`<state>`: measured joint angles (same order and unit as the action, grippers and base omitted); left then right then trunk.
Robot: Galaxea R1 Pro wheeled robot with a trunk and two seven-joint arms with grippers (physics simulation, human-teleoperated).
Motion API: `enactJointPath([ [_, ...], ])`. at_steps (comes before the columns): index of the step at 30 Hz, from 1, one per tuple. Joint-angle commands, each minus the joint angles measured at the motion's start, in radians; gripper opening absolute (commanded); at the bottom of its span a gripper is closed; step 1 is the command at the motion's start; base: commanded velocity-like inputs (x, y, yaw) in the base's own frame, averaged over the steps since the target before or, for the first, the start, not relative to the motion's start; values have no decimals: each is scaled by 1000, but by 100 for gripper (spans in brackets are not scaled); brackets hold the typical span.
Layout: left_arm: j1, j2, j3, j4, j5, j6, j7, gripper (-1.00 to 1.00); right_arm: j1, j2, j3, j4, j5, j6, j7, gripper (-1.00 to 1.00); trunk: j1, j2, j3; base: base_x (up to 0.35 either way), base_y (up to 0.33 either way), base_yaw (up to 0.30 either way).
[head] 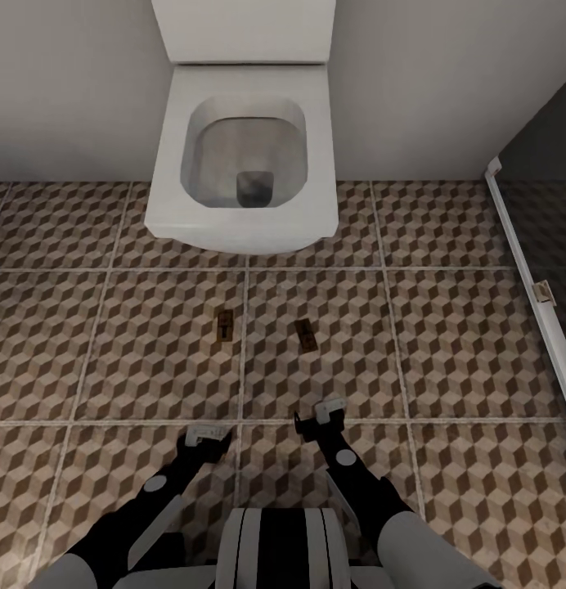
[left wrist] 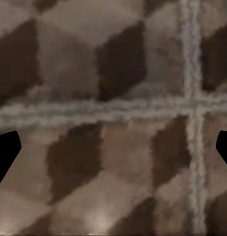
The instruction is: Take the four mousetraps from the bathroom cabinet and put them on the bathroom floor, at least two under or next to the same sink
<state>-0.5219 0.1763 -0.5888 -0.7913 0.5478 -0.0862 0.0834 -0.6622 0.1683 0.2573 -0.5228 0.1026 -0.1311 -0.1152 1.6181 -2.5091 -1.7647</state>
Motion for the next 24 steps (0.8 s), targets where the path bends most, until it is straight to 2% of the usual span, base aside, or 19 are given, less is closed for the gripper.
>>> enactJointPath([
  [1, -1, -2, -8, 15, 10, -7, 8, 100, -1, -2, 3, 0, 11, -5, -8, 100, 0, 0, 0, 0, 0, 0],
  [8, -1, -22, -8, 41, 9, -32, 7, 100, -1, -8, 3, -5, 12, -18, -5, 100, 0, 0, 0, 0, 0, 0],
  [24, -1, -26, -8, 40, 9, -55, 6, 100, -1, -9, 3, -6, 12, -21, -6, 100, 0, 0, 0, 0, 0, 0],
])
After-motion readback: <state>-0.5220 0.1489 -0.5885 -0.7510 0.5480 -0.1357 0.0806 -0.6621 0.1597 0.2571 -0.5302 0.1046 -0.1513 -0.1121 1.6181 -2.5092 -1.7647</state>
